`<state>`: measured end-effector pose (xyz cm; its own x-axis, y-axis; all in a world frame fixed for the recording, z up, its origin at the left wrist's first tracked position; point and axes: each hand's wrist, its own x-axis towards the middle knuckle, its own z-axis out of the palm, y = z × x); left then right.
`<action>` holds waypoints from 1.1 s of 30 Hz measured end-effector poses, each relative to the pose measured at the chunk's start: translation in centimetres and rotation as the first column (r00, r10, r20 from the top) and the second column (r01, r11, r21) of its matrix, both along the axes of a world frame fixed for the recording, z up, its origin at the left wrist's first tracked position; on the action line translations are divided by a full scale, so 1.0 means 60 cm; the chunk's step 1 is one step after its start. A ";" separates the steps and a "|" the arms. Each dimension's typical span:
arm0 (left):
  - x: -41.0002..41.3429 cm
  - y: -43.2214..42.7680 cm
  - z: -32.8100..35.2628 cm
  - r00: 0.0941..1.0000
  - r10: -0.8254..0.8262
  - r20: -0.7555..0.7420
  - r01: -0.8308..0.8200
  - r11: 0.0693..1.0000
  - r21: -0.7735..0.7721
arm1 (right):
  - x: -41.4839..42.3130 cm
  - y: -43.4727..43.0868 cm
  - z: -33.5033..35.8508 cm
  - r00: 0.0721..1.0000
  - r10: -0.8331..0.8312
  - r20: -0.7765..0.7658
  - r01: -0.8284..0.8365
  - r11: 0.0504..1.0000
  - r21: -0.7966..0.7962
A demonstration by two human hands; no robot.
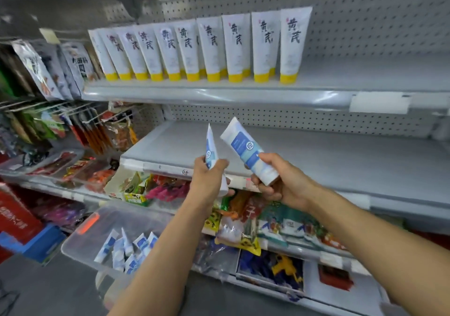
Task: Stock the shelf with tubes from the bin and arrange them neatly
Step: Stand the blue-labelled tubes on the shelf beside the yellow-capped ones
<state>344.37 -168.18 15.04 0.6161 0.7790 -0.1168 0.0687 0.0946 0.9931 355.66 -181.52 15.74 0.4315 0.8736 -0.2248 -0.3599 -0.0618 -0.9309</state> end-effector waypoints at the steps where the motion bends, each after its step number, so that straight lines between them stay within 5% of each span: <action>1: 0.010 -0.009 0.013 1.000 -0.017 0.016 0.017 1.000 0.013 | 0.007 -0.008 0.013 1.000 -0.012 0.006 0.012 1.000 0.026; 12: 0.111 -0.034 0.121 0.975 -0.168 0.142 0.142 0.973 0.180 | 0.066 -0.039 0.135 0.944 -0.298 0.142 0.259 0.936 0.239; 23: 0.175 0.004 0.173 0.950 -0.214 0.225 0.140 0.942 0.306 | 0.160 -0.013 0.219 0.598 -0.723 0.347 0.645 0.691 0.328; 26: 0.190 0.008 0.186 0.939 -0.241 0.247 0.152 0.931 0.333 | 0.186 -0.013 0.240 0.525 -0.750 0.404 0.692 0.652 0.311; 33: 0.218 0.000 0.200 0.920 -0.282 0.272 0.168 0.912 0.375 | 0.258 -0.022 0.262 0.436 -0.595 0.675 0.634 0.735 0.238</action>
